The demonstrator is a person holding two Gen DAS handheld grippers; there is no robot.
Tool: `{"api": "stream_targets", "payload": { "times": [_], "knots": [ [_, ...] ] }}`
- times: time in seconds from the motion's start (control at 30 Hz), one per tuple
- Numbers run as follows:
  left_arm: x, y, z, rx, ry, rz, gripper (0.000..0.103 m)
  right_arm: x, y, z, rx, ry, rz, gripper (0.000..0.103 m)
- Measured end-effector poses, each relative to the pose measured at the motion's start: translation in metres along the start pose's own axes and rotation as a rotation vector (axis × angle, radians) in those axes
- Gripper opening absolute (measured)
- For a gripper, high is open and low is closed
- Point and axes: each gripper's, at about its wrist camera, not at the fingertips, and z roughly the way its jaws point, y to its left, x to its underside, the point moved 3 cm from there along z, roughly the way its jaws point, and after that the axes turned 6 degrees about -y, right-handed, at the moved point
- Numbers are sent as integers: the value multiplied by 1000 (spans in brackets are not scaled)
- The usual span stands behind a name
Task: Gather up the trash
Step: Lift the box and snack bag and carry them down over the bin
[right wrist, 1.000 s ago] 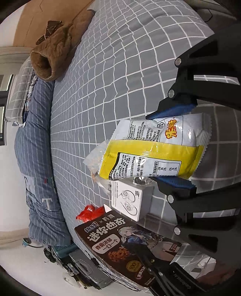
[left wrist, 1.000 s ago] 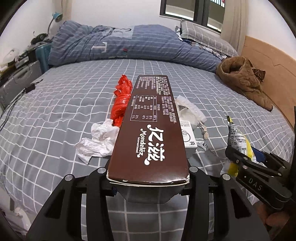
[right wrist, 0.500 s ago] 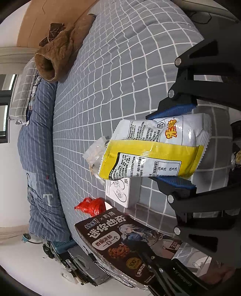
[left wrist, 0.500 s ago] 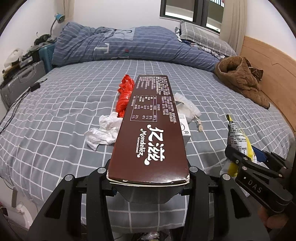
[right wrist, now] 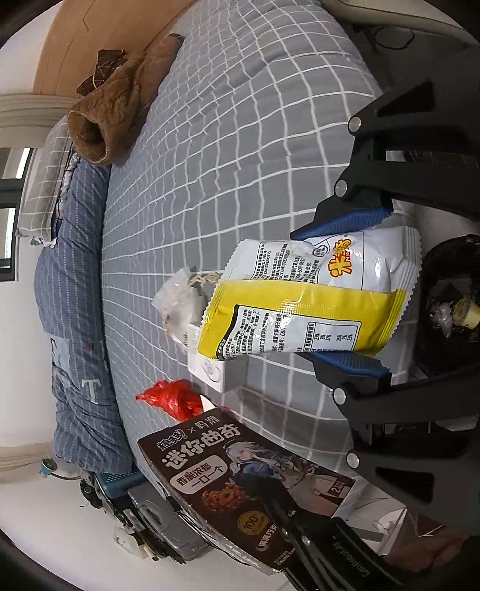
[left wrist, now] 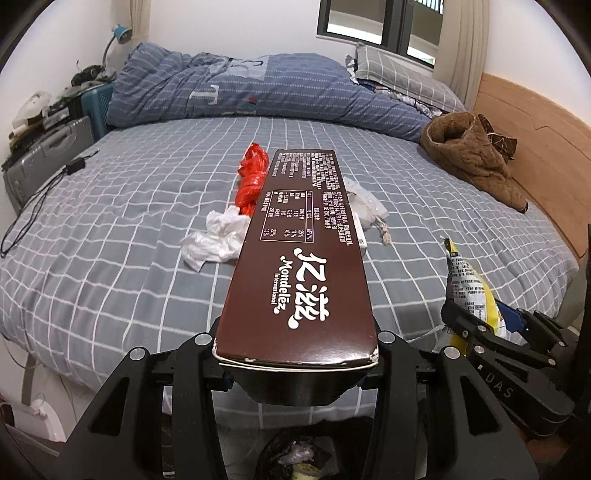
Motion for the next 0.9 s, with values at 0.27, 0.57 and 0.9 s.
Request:
{"api": "stream_targets", "payload": {
  "times": [0.27, 0.57, 0.9],
  "knots": [
    [15, -4, -23, 3, 5, 6, 43, 17, 6, -23, -8, 5, 0, 51],
    [41, -5, -50, 4, 25, -1, 43, 37, 14, -54, -21, 11, 5, 51],
    [73, -10, -80, 11, 54, 17, 43, 67, 12, -81, -12, 39, 12, 51]
  ]
}}
